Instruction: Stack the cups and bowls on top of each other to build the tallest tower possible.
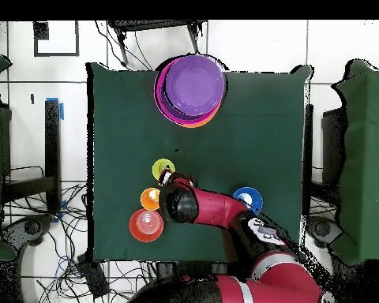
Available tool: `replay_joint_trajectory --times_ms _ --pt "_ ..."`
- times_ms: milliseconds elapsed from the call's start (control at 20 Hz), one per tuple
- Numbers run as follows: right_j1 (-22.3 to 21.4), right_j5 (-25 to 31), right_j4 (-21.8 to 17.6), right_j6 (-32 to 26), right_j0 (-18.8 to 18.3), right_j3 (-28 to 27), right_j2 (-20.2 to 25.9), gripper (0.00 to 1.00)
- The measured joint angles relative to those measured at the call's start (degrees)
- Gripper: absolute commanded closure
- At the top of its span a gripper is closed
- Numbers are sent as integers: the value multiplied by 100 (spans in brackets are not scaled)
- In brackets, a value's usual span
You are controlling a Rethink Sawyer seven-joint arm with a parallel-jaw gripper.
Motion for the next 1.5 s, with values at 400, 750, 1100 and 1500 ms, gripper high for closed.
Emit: replay_joint_trajectory --times_ms 400,750,1100,1500 --pt "89 -1 -55 0 0 -2 0 0" --pt "301 -1 -162 0 4 -2 -1 100" --pt "219 -12 -187 0 103 -4 34 100" --pt "51 -6 -190 0 54 1 57 100"
